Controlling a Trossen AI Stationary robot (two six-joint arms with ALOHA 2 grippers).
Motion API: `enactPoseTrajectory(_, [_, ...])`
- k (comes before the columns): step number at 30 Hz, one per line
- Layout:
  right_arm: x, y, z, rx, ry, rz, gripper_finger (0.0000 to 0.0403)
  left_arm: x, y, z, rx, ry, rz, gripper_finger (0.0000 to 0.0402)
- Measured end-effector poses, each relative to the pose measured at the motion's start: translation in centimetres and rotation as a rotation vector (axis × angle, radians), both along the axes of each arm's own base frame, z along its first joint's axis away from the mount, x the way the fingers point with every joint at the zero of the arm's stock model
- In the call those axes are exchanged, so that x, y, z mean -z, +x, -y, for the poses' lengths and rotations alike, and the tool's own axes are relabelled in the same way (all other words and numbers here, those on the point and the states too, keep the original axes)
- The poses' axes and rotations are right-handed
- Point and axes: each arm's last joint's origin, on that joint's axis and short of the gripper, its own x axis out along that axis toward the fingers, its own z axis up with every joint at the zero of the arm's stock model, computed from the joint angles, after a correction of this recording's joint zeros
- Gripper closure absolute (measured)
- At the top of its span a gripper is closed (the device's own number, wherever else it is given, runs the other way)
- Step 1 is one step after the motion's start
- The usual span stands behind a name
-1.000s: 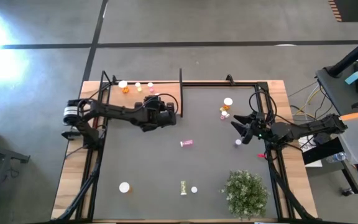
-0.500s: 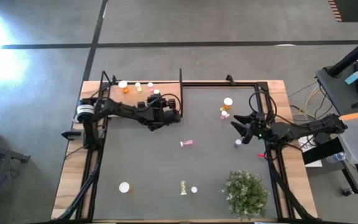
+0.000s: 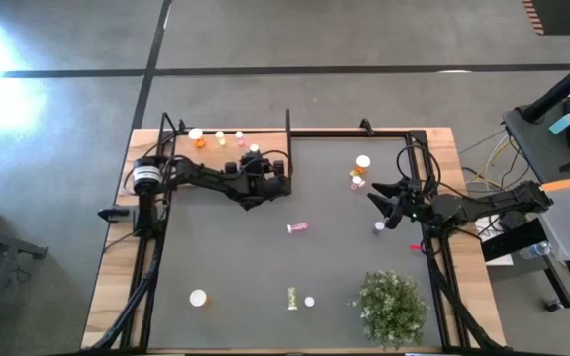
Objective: Pick and place medicine bottles onto shelf by color
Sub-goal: Put the top left blue pill bottle on the shelf
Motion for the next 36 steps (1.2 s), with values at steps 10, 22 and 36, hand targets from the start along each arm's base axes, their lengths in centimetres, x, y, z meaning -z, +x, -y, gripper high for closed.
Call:
enactPoseTrajectory(10, [0.0,0.0,0.0,0.000,0.000,0.000,0.0165,1.0,0.4,-0.5,-0.015,0.010,0.018,0.0324])
enactPoseTrajectory(22, [0.0,0.0,0.0,0.000,0.000,0.000,0.0165,1.3,0.3,-1.0,-0.024,0.010,-0.017,0.0324])
enactPoseTrajectory(36, [0.0,0.0,0.0,0.000,0.000,0.000,0.0165,1.3,0.3,-1.0,-0.017,0.001,-0.021,0.0289])
